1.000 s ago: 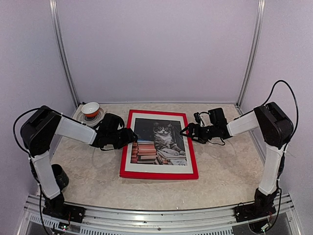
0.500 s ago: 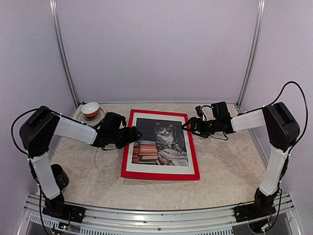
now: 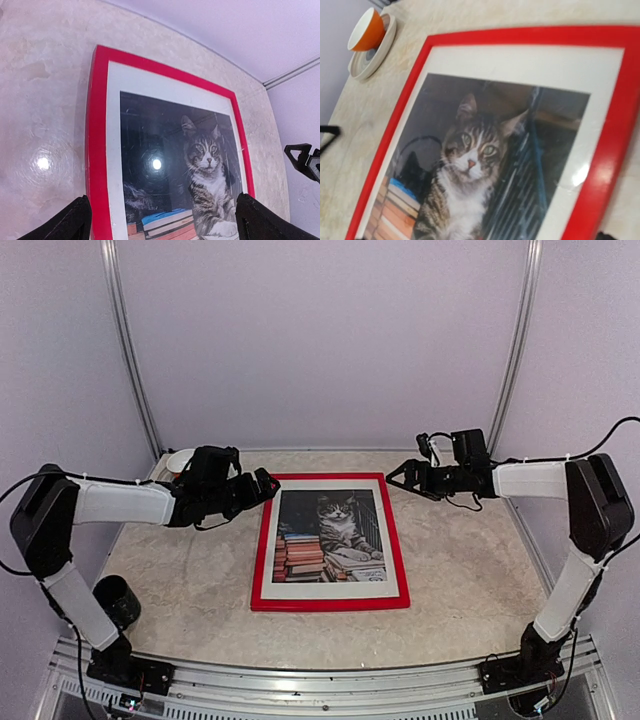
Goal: Put the photo into the frame
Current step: Place the photo frame at the center of the board, then reset both arms
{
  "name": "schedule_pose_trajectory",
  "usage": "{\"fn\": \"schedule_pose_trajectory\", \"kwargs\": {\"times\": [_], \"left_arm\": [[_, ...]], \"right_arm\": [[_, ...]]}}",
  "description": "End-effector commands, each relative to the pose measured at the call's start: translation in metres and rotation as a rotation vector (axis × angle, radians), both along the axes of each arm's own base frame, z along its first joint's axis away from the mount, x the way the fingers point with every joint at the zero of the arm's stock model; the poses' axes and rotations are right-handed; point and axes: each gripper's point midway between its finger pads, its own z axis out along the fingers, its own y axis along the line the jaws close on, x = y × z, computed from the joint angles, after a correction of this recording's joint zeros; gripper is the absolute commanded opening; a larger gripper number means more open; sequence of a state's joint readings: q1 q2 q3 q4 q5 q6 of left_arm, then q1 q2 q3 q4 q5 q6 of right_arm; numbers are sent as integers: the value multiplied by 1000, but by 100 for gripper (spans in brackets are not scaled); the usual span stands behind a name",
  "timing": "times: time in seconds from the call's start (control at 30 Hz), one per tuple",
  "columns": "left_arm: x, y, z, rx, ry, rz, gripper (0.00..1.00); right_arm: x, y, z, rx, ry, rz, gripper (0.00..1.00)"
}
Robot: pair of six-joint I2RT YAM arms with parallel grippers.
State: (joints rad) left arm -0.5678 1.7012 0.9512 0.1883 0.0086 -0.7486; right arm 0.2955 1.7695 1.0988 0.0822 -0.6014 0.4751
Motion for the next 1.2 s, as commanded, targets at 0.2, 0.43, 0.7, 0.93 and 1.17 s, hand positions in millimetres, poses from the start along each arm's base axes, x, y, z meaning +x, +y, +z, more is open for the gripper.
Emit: {"fn": "schedule_pose_trajectory", "kwargs": {"times": [0.2,0.43,0.7,0.93,1.17], "left_arm": [[-5,58,158,99,-335,124,99],[-31,109,217,168,-444,173,99],[-53,149,240,298,-503,191,99],[-80,176,246,368,-574,226,99],[-112,191,262,372,-685,233,99]], "right_arm": [[-6,-44,99,-115,-273,-91,99],[-31,-75,170,-228,-482,-186,99],[-77,-109,215,-356,-657,-271,99],[-106,-128,216,-400,-701,-327,99],[-139,-140,218,-396,-748,-357,99]]}}
